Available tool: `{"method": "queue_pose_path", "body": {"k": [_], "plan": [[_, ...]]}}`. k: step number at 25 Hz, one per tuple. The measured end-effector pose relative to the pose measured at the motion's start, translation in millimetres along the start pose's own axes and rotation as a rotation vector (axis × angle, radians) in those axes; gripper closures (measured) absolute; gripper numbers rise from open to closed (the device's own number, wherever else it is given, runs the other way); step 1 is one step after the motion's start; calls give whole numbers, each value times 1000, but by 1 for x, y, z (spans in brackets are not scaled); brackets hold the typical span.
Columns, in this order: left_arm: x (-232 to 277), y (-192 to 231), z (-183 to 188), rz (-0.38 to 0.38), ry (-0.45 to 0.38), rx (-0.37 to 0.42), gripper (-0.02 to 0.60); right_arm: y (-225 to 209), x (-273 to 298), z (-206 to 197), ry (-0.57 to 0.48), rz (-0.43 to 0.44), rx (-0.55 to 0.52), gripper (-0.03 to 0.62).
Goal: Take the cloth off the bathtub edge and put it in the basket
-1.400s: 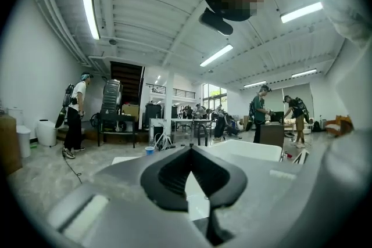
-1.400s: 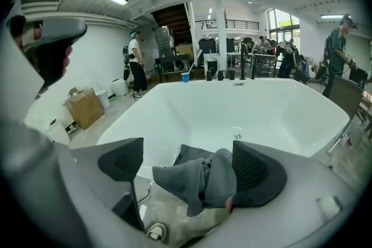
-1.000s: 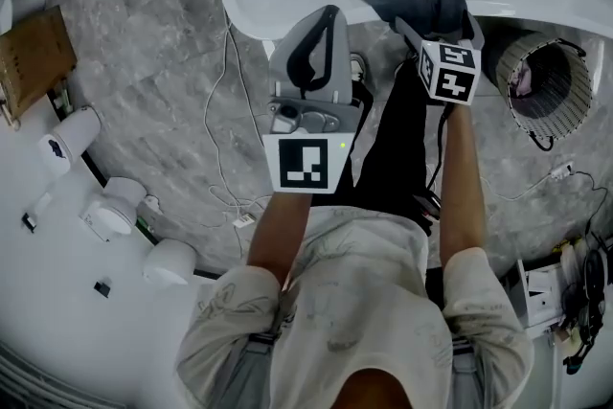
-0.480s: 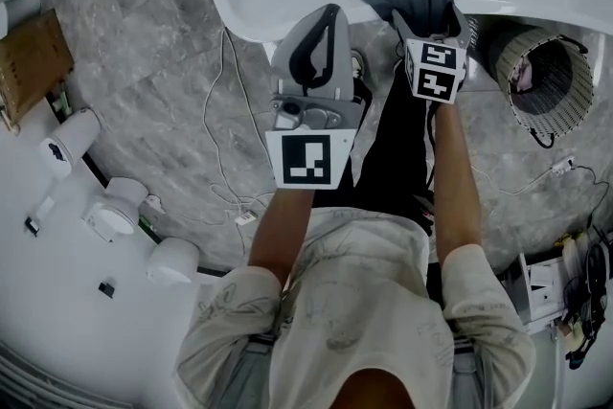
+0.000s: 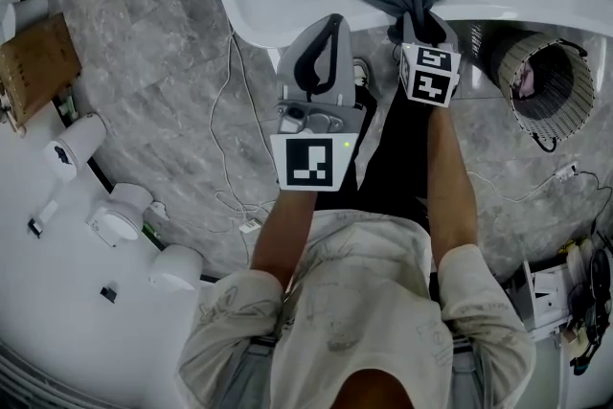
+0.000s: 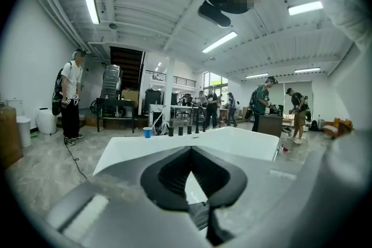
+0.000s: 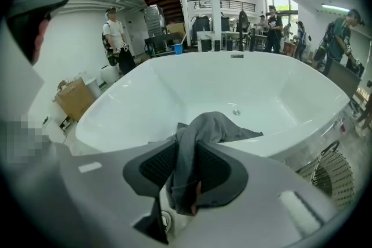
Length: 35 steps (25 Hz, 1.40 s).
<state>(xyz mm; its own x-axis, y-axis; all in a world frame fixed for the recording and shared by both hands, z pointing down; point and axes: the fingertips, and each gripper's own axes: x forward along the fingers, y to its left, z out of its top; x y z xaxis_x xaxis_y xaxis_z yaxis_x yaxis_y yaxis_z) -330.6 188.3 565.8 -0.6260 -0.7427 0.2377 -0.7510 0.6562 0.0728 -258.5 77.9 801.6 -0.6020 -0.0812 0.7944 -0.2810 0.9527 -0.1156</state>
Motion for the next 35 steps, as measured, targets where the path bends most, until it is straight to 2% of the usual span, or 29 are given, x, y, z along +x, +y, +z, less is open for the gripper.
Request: {"method": "queue_pose_path", "body": {"k": [5,12,31,35], "plan": [[-7,1,3,-9,15,0,581,4,-17,14,-38,-21,-4,556],[-13,3,24,-6,-22,-13,581,-2,-43,30,-72,-33,-12,560],[-40,-28,116,-83,-176,0,581,-5,-198,147,-436,-96,-27,560],[-49,-33,136,-98,-211,10,581,2,-220,162,-463,-104,-69,562]]}}
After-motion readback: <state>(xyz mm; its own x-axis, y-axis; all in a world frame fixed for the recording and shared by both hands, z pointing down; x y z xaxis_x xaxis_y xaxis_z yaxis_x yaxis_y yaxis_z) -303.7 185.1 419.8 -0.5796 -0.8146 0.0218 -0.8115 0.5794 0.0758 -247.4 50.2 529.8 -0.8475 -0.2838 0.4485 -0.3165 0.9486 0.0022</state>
